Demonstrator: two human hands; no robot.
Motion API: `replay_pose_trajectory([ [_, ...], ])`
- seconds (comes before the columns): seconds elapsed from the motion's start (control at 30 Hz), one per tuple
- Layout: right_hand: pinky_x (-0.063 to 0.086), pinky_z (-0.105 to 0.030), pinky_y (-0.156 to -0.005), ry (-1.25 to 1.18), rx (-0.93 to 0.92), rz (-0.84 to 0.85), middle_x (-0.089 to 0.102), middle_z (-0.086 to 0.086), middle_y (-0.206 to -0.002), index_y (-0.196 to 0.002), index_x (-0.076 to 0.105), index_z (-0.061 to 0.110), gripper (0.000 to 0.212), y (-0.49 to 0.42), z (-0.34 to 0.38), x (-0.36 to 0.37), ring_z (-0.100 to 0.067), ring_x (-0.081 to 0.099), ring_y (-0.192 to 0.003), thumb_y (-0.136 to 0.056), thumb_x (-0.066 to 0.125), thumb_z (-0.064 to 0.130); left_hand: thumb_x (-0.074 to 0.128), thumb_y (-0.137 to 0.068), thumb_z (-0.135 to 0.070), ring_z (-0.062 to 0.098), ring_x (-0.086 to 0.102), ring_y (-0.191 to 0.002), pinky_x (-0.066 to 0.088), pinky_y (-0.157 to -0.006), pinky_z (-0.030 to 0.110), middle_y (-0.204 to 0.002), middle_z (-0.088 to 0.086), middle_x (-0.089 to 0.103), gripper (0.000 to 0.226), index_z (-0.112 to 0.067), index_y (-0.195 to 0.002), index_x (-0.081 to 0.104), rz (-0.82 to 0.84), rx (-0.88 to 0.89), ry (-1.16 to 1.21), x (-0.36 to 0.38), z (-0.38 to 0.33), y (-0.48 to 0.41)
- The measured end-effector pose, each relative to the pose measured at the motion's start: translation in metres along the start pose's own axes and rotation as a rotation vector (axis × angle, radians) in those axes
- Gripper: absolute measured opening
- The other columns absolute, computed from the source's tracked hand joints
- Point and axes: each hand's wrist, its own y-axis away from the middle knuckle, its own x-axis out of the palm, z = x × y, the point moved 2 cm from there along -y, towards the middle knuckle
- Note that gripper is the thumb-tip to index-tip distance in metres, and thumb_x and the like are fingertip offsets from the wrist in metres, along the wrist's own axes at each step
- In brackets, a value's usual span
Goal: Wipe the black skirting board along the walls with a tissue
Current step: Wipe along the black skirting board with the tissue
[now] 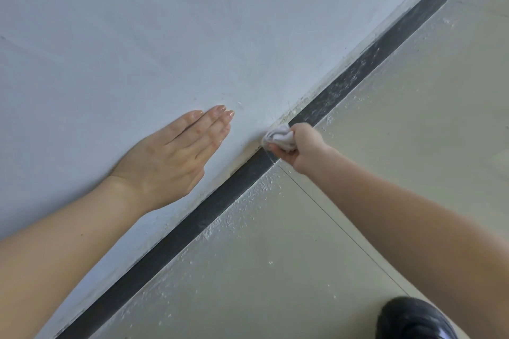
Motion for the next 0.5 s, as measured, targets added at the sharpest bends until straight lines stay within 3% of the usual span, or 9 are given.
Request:
replay_pose_trajectory([
  [0.07,0.055,-0.036,-0.085,-0.049,-0.099,-0.059,0.063,-0.017,-0.083,-0.081,0.059,-0.002,0.012,-0.007,0.022,-0.019,-0.021,0.063,-0.081,-0.087,0.050,-0.007,0.023,-0.093,-0.026,0.029,0.015,-0.145,0.008,-0.119,0.041,-0.157,0.017,0.017,0.063,0.005,-0.148,0.019,0.008,-0.033,0.072,-0.004,-0.002,-0.005],
  [0.17,0.060,-0.032,-0.076,-0.453,-0.247,-0.181,0.062,-0.019,-0.105,-0.107,0.057,0.000,0.020,-0.021,0.051,-0.056,-0.027,0.067,-0.089,-0.094,0.042,0.002,0.026,-0.092,-0.026,0.030,0.016,-0.145,0.009,-0.118,0.041,-0.156,0.017,0.019,0.063,0.004,-0.148,0.022,0.003,-0.063,0.136,-0.010,-0.003,-0.022],
  [0.23,0.060,-0.034,-0.073,-0.558,-0.267,-0.244,0.061,-0.019,-0.104,-0.098,0.056,0.004,0.016,-0.023,0.056,-0.076,-0.027,0.067,-0.088,-0.096,0.040,0.008,0.023,-0.092,-0.026,0.030,0.014,-0.145,0.007,-0.119,0.041,-0.156,0.017,0.019,0.063,0.004,-0.147,0.022,0.000,-0.078,0.141,-0.013,-0.002,-0.039],
  [0.33,0.057,-0.032,-0.069,-0.329,-0.146,-0.203,0.058,-0.016,-0.090,-0.092,0.052,0.004,0.017,-0.029,0.032,-0.081,-0.023,0.059,-0.070,-0.095,0.036,0.005,0.019,-0.092,-0.026,0.029,0.013,-0.145,0.005,-0.119,0.041,-0.157,0.017,0.017,0.063,0.004,-0.148,0.021,-0.017,-0.079,0.134,-0.014,-0.003,-0.071],
  [0.43,0.060,-0.034,-0.061,-0.182,0.064,-0.070,0.060,-0.025,-0.111,-0.117,0.050,0.001,0.030,-0.041,-0.005,-0.064,-0.031,0.064,-0.076,-0.089,0.039,0.005,0.014,-0.092,-0.025,0.029,0.015,-0.145,0.006,-0.119,0.041,-0.157,0.017,0.016,0.063,0.003,-0.148,0.020,-0.040,-0.047,0.120,-0.014,-0.006,-0.108],
  [0.5,0.060,-0.035,-0.064,-0.162,0.114,-0.026,0.062,-0.023,-0.106,-0.113,0.053,0.000,0.028,-0.052,-0.012,-0.054,-0.030,0.065,-0.074,-0.089,0.040,0.005,0.013,-0.092,-0.025,0.029,0.016,-0.145,0.004,-0.118,0.041,-0.157,0.017,0.016,0.063,0.003,-0.148,0.020,-0.051,-0.036,0.094,-0.013,-0.007,-0.128],
])
